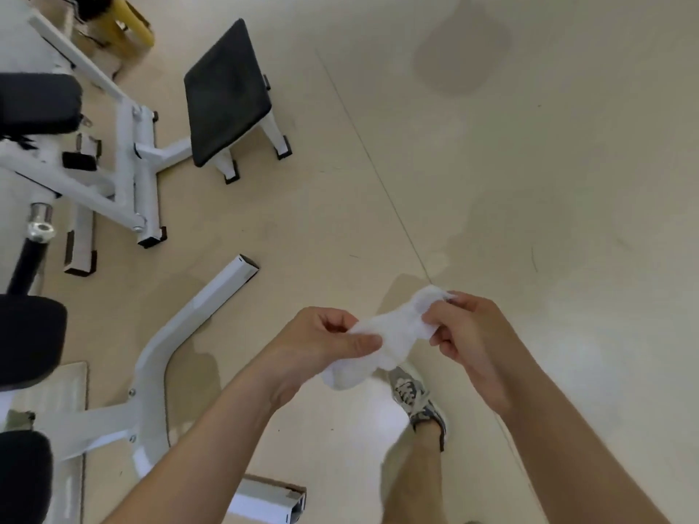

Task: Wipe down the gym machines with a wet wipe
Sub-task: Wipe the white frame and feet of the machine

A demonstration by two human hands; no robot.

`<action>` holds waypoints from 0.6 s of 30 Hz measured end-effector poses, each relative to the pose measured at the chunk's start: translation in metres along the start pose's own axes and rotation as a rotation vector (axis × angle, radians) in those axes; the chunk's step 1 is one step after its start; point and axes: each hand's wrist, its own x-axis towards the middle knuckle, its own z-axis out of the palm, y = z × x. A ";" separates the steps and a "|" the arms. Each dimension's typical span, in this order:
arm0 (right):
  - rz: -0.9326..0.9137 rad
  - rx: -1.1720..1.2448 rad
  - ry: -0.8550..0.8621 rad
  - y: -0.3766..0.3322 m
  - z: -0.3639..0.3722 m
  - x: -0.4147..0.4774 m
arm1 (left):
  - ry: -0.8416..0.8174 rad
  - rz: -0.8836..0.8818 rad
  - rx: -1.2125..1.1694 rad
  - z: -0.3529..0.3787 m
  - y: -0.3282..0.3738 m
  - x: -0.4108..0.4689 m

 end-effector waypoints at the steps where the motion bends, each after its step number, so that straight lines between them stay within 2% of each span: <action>1: 0.009 -0.008 0.006 -0.013 0.008 0.018 | 0.040 0.001 -0.074 -0.012 0.005 0.012; 9: 0.078 0.233 0.043 -0.115 0.097 0.159 | 0.414 -0.132 -0.700 -0.096 0.038 0.133; 12: 0.103 0.139 0.074 -0.129 0.125 0.204 | 0.510 -0.159 -0.936 -0.124 0.048 0.161; 15: 0.181 0.054 0.095 -0.148 0.148 0.247 | 0.602 -0.234 -0.937 -0.153 0.057 0.183; 18: 0.296 0.002 0.060 -0.162 0.174 0.293 | 0.780 -0.289 -0.740 -0.182 0.060 0.214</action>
